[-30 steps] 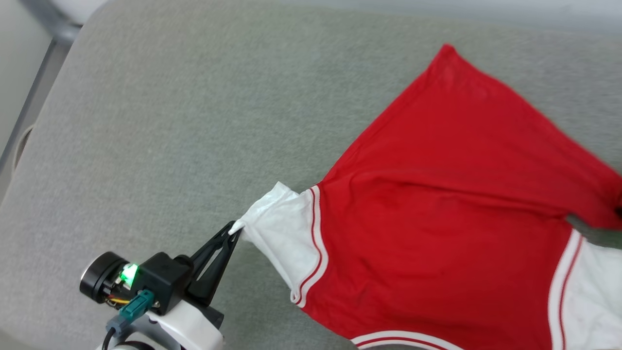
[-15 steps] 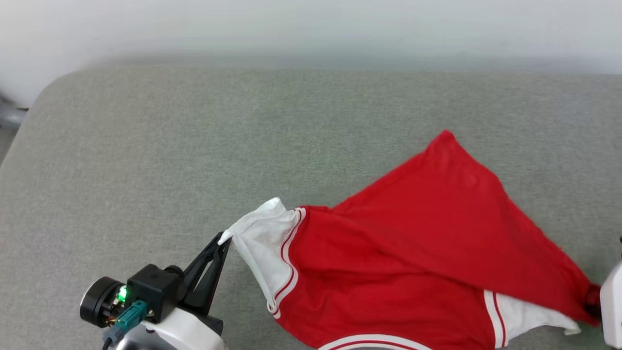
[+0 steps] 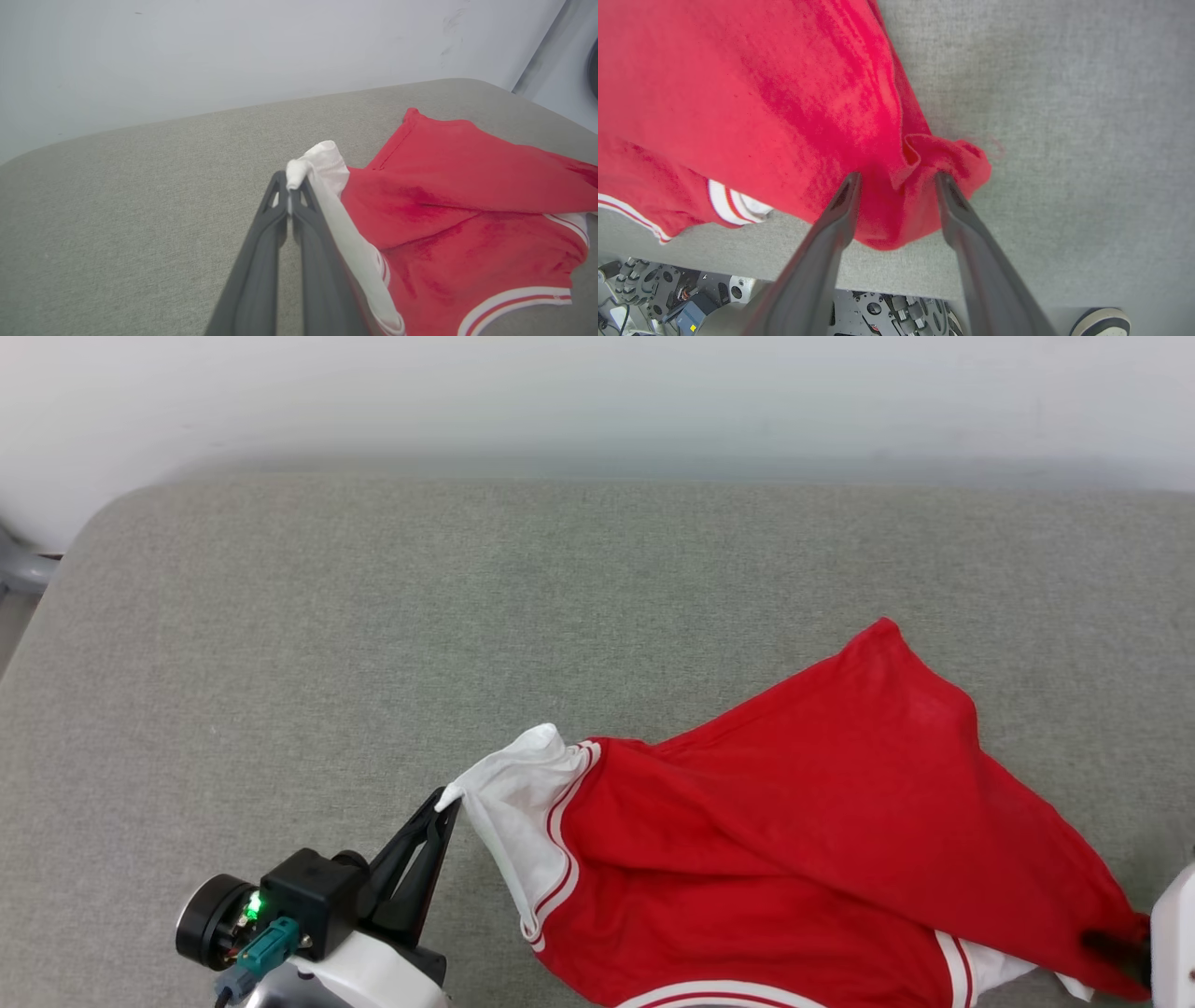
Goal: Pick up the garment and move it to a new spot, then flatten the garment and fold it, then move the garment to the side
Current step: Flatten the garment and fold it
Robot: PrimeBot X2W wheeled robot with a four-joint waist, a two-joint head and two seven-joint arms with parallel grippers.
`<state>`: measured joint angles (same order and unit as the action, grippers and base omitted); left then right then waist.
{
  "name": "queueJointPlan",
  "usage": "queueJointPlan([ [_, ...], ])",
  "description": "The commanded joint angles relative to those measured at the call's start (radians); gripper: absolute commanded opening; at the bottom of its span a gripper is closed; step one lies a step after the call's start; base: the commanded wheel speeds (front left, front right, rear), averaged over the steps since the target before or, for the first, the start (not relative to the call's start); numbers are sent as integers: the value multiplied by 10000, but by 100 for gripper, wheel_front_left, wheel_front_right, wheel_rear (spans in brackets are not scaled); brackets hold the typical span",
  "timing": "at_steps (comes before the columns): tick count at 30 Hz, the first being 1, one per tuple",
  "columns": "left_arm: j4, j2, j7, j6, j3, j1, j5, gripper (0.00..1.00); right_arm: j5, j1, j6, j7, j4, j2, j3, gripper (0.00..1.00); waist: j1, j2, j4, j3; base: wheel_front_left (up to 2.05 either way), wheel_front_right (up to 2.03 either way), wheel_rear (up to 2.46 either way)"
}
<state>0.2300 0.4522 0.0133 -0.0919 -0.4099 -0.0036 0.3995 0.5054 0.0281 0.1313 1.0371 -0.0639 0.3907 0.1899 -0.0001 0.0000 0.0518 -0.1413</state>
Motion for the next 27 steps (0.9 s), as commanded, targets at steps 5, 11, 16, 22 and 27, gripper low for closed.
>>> queueJointPlan([
  [5, 189, 25, 42, 12, -61, -161, -100, 0, 501, 842, -12, 187, 531, 283, 63, 100, 1, 0, 289, -235, 0, 0, 0],
  [11, 390, 4, 72, 80, -171, -406, -188, 0, 629, 2279, -10, 681, 1232, 382, -172, 100, 1, 0, 792, -823, 0, 0, 0],
  [16, 466, -68, 132, 226, -343, -687, -244, 0, 166, 3624, -12, 1056, 1175, 268, -635, 100, 1, 0, 1312, -1453, 0, 0, 0],
  [22, 382, -260, 304, 489, -637, -1142, -327, 0, -609, 4950, -10, 1302, 181, 301, -801, 100, 1, 0, 2120, -2144, 0, 0, 0],
  [27, 258, -472, 511, 604, -844, -1382, -334, 0, -1156, 5584, -12, 1235, -722, 558, -877, 100, 1, 0, 2670, -2526, 0, 0, 0],
])
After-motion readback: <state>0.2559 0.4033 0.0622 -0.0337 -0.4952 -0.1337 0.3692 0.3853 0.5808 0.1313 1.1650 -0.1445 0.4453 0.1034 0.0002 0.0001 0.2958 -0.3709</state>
